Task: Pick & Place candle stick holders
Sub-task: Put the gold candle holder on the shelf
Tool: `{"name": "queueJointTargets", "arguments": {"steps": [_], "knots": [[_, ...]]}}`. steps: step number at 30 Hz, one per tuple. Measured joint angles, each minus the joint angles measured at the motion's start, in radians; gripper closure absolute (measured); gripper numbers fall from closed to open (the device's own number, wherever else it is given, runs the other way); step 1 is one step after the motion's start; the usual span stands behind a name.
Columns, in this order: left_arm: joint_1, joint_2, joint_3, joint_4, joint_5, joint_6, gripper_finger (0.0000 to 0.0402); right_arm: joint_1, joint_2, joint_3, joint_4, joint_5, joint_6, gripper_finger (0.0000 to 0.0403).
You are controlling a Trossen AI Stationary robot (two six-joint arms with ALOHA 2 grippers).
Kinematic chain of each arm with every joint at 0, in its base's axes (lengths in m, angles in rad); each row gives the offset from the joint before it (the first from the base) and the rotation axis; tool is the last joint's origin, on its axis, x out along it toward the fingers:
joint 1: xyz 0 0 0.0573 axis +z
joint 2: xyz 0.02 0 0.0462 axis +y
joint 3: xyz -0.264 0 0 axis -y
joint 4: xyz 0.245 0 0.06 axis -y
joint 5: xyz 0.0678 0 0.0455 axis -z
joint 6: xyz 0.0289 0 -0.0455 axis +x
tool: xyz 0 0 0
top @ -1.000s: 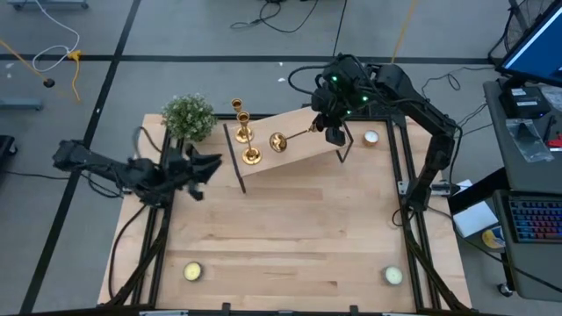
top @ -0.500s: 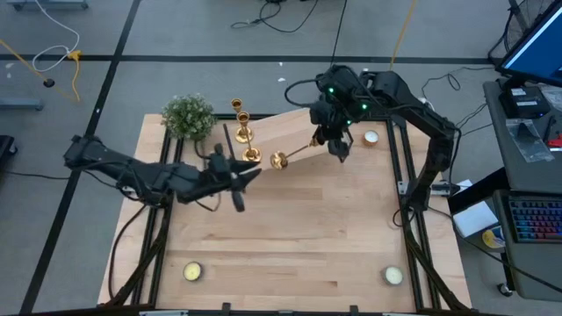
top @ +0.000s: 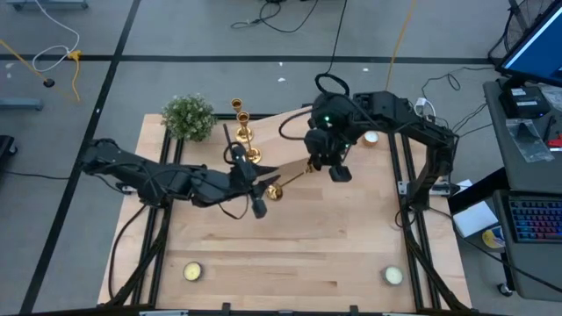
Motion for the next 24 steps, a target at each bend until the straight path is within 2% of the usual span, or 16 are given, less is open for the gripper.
{"name": "queueJointTargets", "arguments": {"steps": [5, 11, 24], "knots": [[0.0, 0.036, 0.021, 0.002, 0.015, -0.001, 0.0309, 0.045, 0.0, 0.0, 0.025, 0.0, 0.02, 0.039], [0.0, 0.057, 0.029, 0.028, 0.119, -0.007, 0.0309, 0.079, 0.0, -0.001, 0.065, 0.0, 0.035, 0.039], [0.006, 0.056, 0.029, 0.024, 0.22, -0.091, 0.0309, 0.123, 0.067, -0.003, 0.093, 0.003, 0.08, 0.039]]}}
